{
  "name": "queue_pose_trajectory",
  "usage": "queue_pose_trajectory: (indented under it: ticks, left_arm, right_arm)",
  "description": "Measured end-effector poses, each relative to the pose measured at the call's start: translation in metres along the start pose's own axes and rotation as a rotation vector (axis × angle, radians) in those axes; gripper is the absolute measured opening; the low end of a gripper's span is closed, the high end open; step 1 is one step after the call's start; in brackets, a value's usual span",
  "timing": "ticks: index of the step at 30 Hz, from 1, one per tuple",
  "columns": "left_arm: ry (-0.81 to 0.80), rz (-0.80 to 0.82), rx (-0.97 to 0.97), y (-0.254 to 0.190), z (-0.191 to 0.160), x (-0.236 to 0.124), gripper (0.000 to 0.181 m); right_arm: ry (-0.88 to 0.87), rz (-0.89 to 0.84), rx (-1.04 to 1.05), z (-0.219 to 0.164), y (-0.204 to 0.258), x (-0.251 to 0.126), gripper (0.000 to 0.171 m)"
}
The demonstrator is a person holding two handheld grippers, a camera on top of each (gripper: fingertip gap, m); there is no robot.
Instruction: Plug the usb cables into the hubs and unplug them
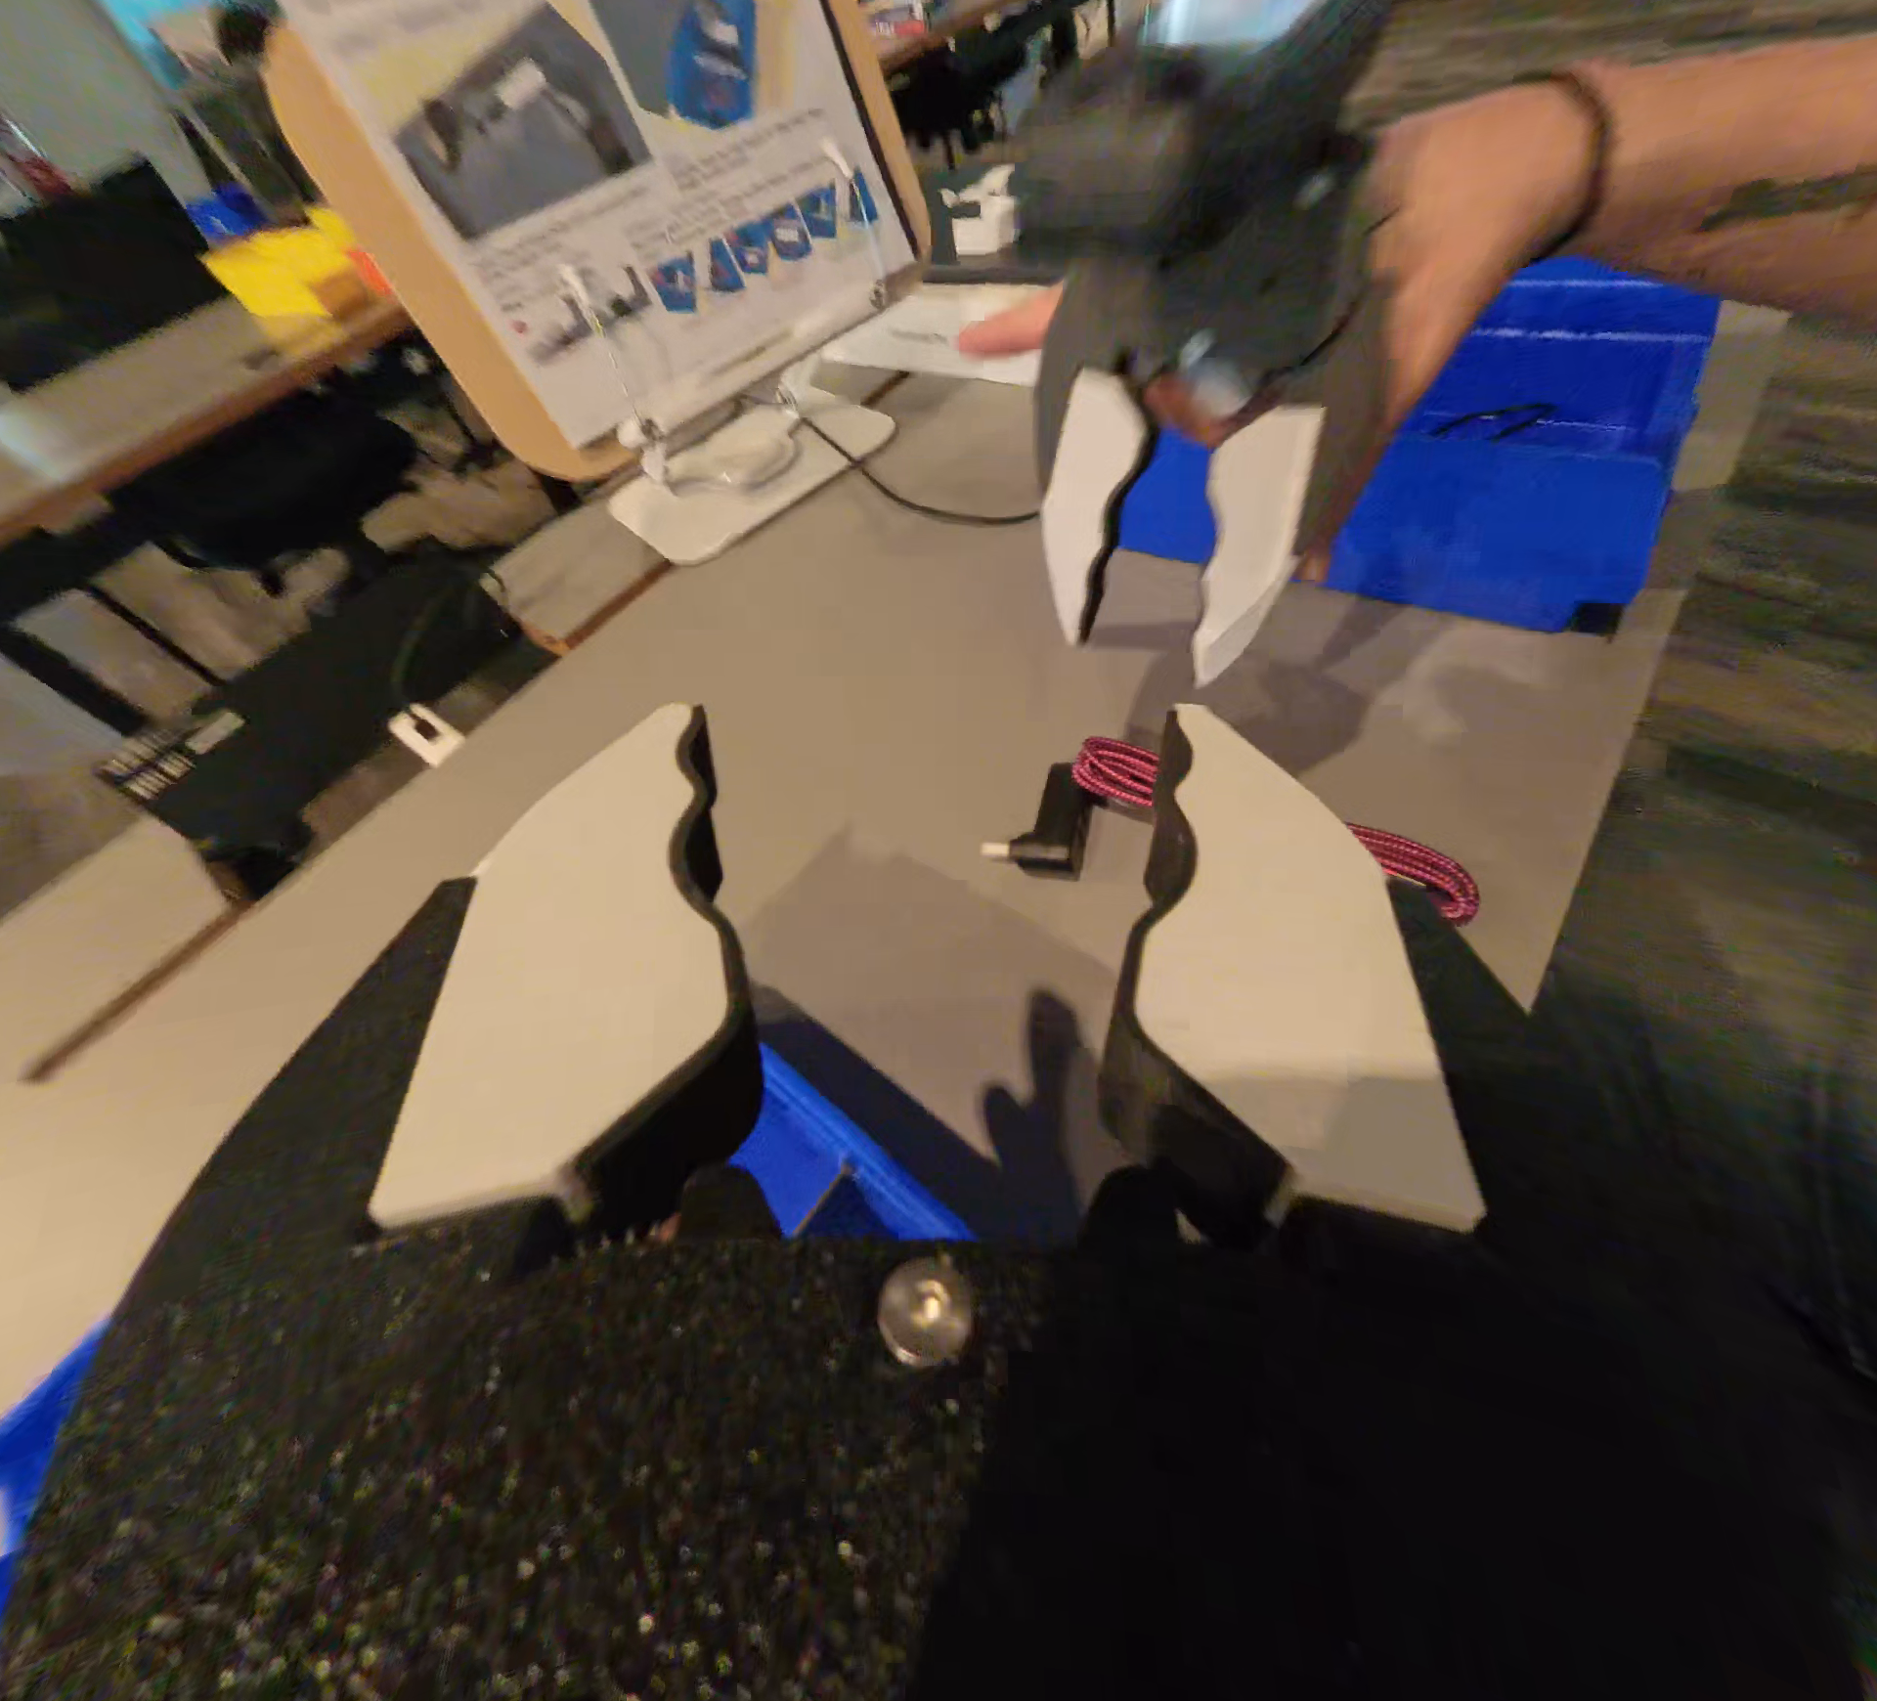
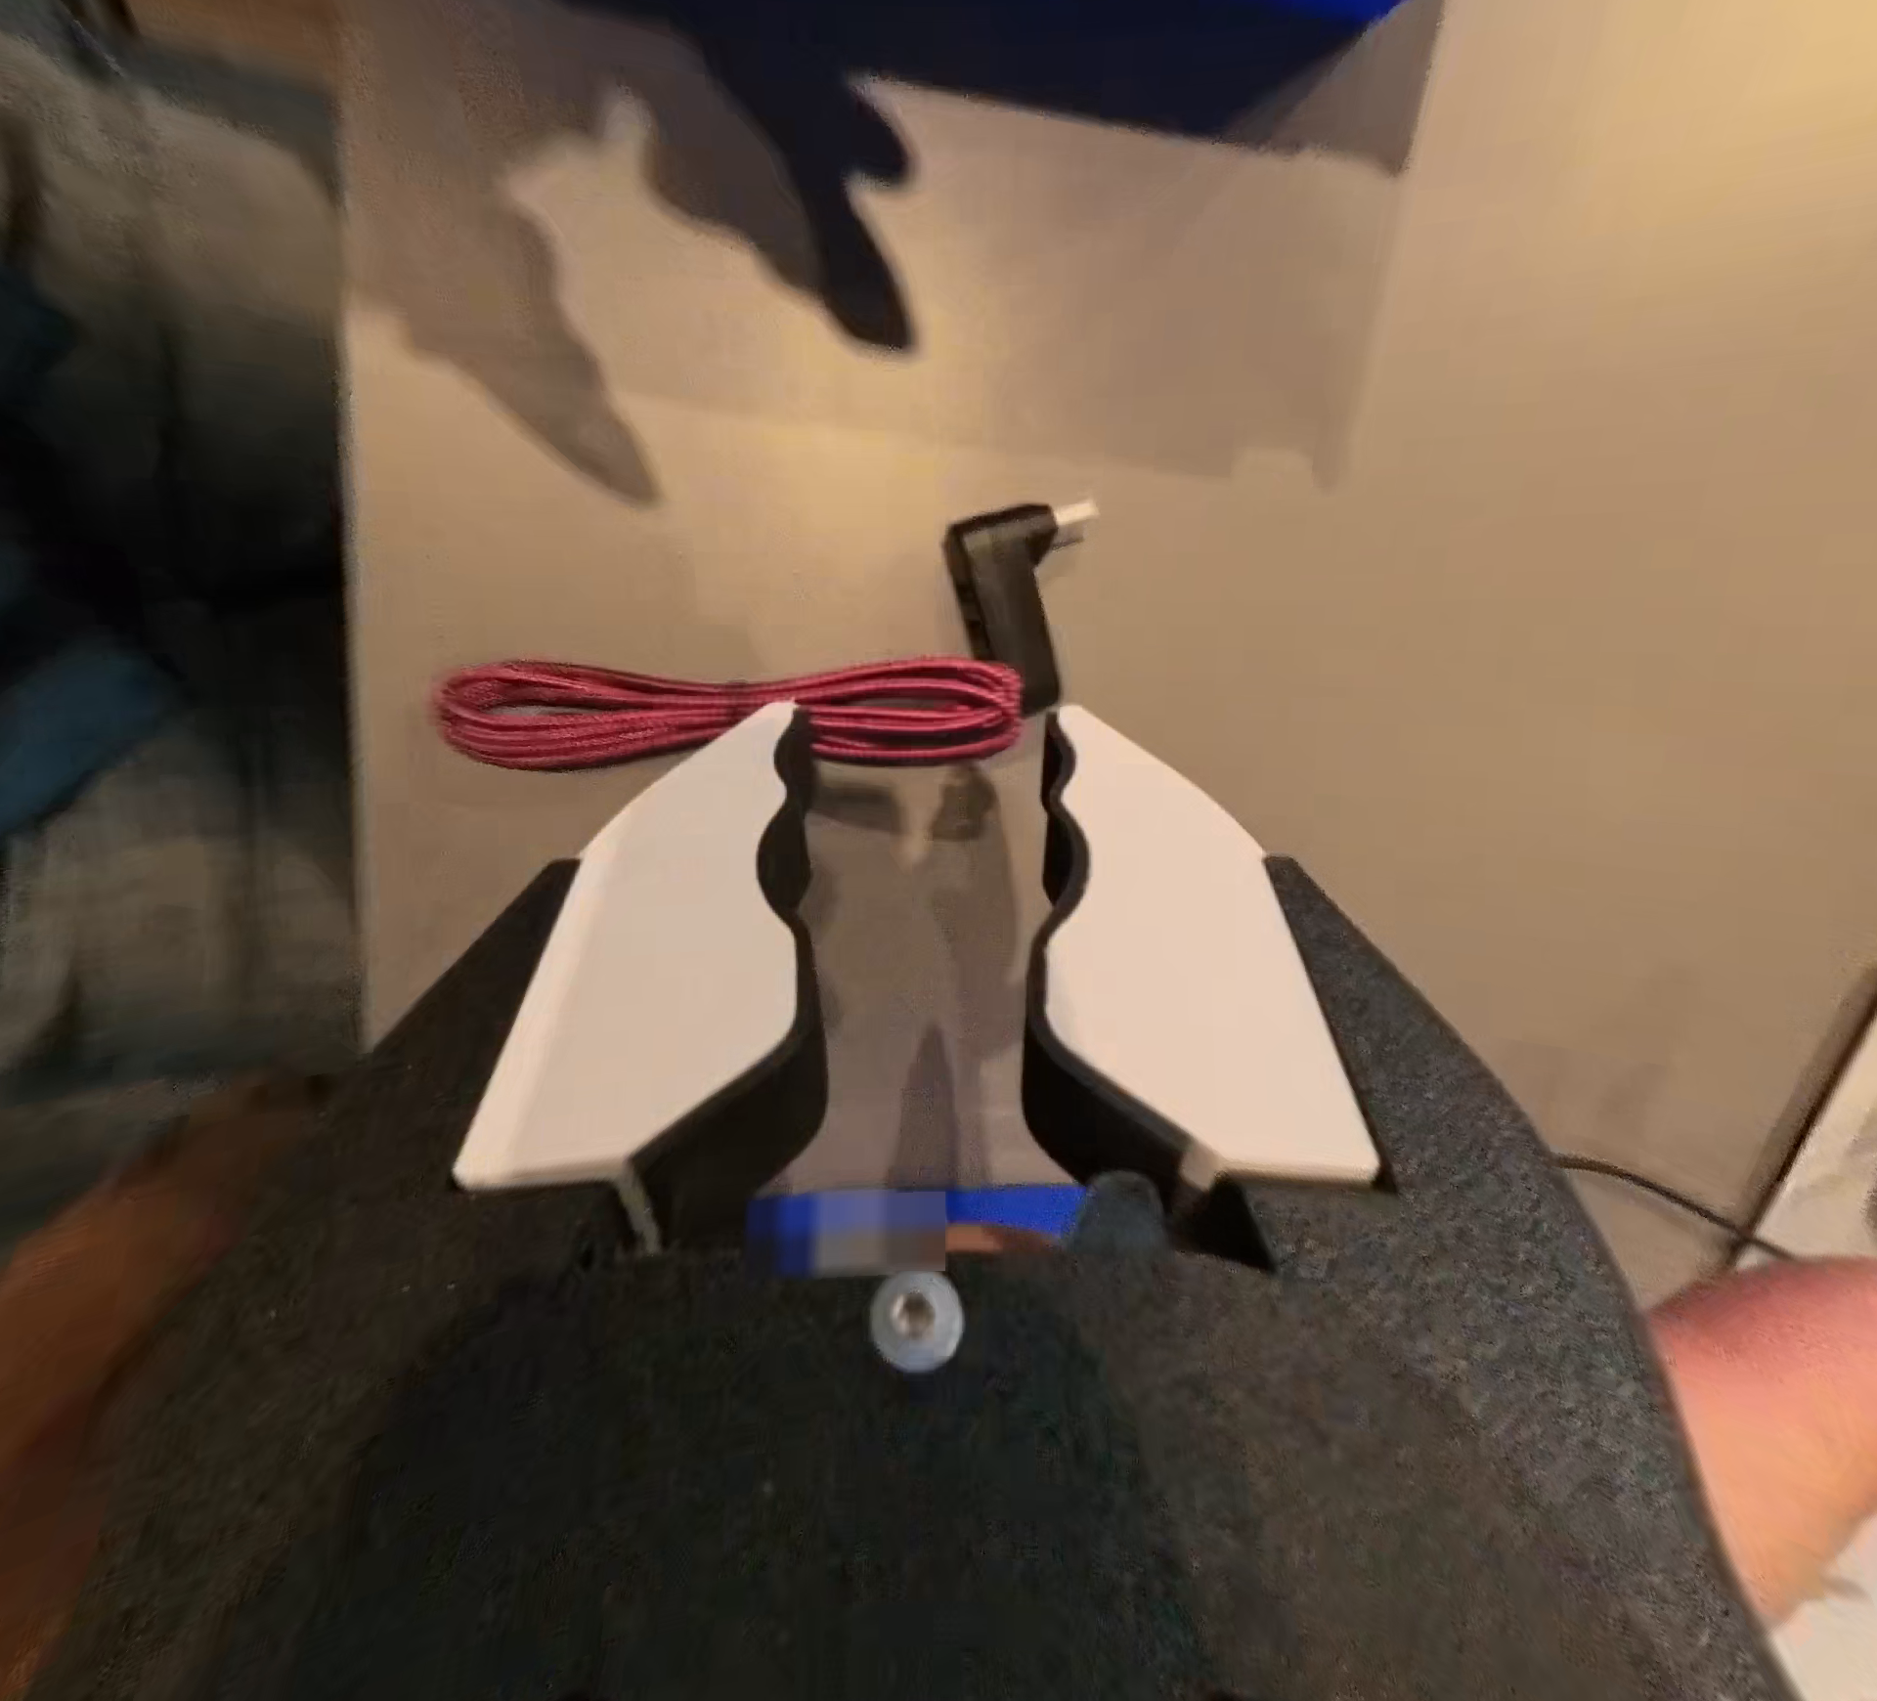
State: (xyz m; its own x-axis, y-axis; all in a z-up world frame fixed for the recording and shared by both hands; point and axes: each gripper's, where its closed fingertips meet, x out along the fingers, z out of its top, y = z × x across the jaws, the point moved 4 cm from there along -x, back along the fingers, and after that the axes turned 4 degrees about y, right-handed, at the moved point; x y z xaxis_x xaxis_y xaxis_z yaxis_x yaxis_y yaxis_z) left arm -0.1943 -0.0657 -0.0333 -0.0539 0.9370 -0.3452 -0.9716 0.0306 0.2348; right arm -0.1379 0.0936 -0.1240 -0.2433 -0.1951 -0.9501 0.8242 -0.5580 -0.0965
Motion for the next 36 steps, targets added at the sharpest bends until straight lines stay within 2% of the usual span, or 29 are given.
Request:
queue_pose_trajectory:
  ticks: [1, 3, 6, 9, 20, 22, 24, 31, 33, 36]
  left_arm:
    - [0.017, 0.021, 0.038, -0.001, 0.003, -0.006, 0.078]
    - [0.04, 0.088, 0.059, 0.003, 0.009, -0.021, 0.081]
    - [-0.103, 0.063, 0.048, -0.003, 0.028, -0.046, 0.085]
    - [-0.122, 0.143, 0.061, 0.007, 0.029, -0.06, 0.088]
    - [-0.132, 0.184, 0.058, 0.021, 0.022, -0.065, 0.078]
    - [-0.114, 0.191, 0.07, 0.021, 0.02, -0.062, 0.077]
    - [-0.099, 0.197, 0.083, 0.02, 0.019, -0.06, 0.076]
    - [-0.094, 0.201, 0.096, 0.017, 0.019, -0.057, 0.071]
    - [-0.095, 0.201, 0.095, 0.018, 0.019, -0.057, 0.071]
    - [-0.099, 0.197, 0.09, 0.019, 0.018, -0.057, 0.069]
  right_arm:
    - [0.052, 0.004, -0.033, 0.0, -0.007, 0.012, 0.042]
    - [0.126, 0.027, -0.07, 0.0, -0.018, 0.034, 0.042]
    - [0.174, 0.075, -0.092, 0.002, -0.025, 0.059, 0.043]
    - [0.213, 0.097, -0.102, 0.002, -0.029, 0.076, 0.044]
    - [0.289, 0.153, -0.069, -0.012, -0.03, 0.105, 0.048]
    - [0.261, 0.147, -0.062, -0.011, -0.031, 0.105, 0.043]
    - [0.245, 0.176, -0.058, -0.011, -0.031, 0.105, 0.02]
    - [0.238, 0.206, 0.003, -0.013, -0.033, 0.097, 0.021]
    - [0.225, 0.189, 0.014, -0.009, -0.036, 0.079, 0.02]
    - [0.207, 0.138, 0.029, -0.004, -0.046, 0.033, 0.02]
